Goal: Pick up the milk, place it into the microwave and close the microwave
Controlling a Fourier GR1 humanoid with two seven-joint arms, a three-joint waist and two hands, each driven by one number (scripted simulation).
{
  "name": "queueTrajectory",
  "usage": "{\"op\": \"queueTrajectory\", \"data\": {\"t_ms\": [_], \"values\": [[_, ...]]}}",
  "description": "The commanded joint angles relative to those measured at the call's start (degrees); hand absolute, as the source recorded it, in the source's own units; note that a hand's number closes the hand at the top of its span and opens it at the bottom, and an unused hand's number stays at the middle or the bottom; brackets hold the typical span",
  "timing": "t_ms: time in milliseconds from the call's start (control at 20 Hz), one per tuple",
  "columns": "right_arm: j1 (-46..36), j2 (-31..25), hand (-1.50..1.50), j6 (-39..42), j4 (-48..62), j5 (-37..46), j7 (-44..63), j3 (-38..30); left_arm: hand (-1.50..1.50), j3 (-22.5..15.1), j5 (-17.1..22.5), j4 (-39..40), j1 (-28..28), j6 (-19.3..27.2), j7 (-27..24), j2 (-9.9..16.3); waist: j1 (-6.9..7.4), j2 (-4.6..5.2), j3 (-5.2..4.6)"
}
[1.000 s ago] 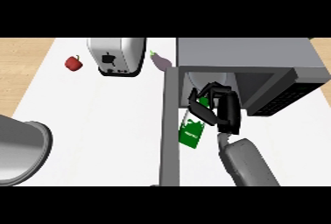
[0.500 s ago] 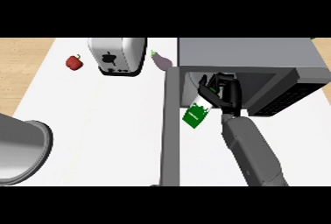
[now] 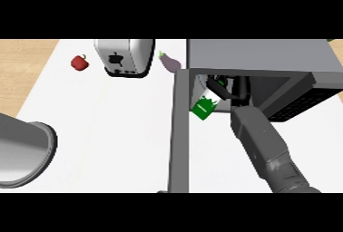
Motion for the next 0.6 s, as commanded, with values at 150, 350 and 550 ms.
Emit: {"op": "queueTrajectory", "data": {"t_ms": [150,350,550], "values": [[-7.4,-2.04,1.5,-6.41,9.94,4.04,-3.34,-0.33,-1.5,0.29,0.81,1.93,-3.35,1.22,1.68,1.42,0.76,0.41,0.01],[-9.76,-1.11,1.5,-17.21,13.13,9.7,-3.39,3.69,-1.5,0.01,0.52,4.88,-4.46,-0.69,0.15,2.23,1.7,0.91,-0.05],[-10.54,-3.74,1.5,-20.14,15.49,11.45,-3.49,4.18,-1.5,-0.35,-1.94,4.4,-3.78,-0.62,-0.87,1.15,1.59,0.91,-0.01]]}}
